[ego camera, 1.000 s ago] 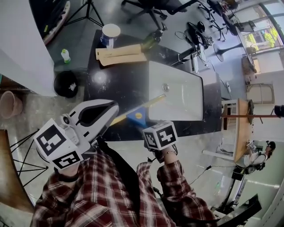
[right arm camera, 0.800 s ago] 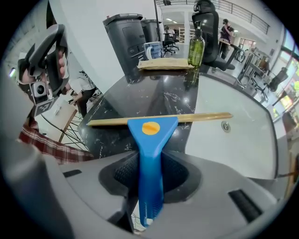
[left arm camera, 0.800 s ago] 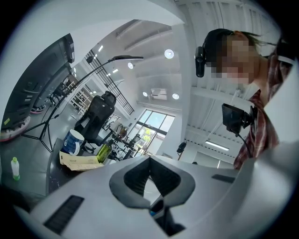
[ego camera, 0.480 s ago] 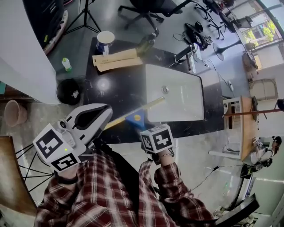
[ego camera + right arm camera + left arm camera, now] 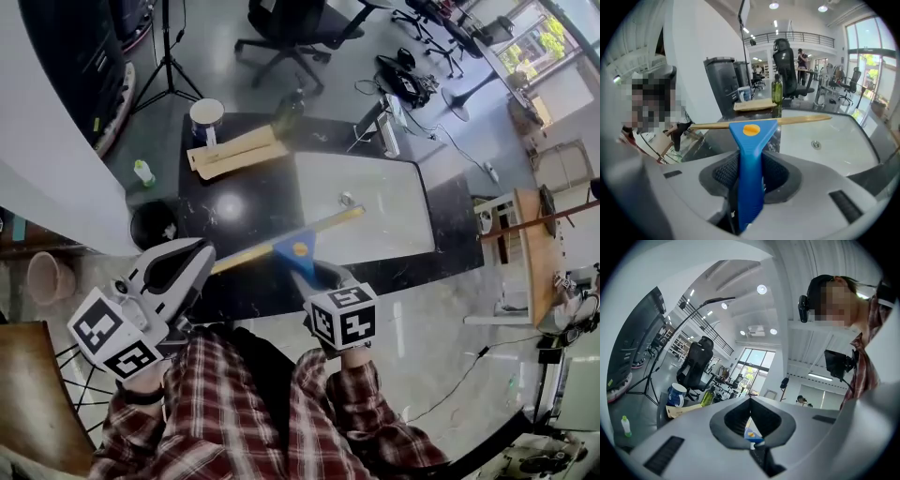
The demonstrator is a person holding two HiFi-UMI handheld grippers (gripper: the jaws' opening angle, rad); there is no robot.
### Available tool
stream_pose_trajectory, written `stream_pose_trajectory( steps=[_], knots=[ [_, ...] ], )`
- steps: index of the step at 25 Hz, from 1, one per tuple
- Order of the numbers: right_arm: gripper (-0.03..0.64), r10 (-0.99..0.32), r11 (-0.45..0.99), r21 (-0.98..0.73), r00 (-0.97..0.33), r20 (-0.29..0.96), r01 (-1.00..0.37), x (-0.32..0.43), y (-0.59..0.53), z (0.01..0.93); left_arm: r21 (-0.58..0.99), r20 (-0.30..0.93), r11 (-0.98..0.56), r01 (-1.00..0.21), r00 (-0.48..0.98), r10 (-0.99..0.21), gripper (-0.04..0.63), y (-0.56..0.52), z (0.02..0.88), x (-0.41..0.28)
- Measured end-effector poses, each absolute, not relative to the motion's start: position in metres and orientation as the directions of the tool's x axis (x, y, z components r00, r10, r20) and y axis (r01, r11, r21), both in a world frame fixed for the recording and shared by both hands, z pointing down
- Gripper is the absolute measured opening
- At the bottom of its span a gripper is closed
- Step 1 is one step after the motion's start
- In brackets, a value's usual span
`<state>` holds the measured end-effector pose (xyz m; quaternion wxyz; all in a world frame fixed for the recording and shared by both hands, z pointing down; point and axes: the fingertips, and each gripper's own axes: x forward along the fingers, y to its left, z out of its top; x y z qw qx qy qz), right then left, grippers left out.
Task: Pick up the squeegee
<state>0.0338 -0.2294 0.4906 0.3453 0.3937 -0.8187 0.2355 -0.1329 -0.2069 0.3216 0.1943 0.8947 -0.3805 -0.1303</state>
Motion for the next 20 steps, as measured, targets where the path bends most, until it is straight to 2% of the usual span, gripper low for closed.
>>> stream_pose_trajectory(
  steps=[5,9,14,20],
  knots=[
    [0.138,-0.691,0.511,-0.056,-0.448,0.567,-0.858,0.051,-0.263,0.419,0.427,-0.079,-0.616,-0.662,0.652,-0.754,0.009,-0.212,0.317,-0.150],
    [0.138,-0.779,0.480,-0.078,-0.465,0.421,-0.874,0.063,-0.275,0.360,0.425,-0.077,-0.608,-0.671,0.642,-0.763,0.009,-0.212,0.315,-0.154],
    [0.138,-0.826,0.490,-0.117,-0.503,0.256,-0.864,0.064,-0.262,0.304,0.422,-0.092,-0.638,-0.644,0.670,-0.736,0.009,-0.217,0.312,-0.142],
    [0.138,-0.819,0.533,-0.132,-0.549,0.166,-0.836,0.045,-0.246,0.280,0.409,-0.102,-0.685,-0.603,0.716,-0.691,0.009,-0.224,0.305,-0.121]
  ],
)
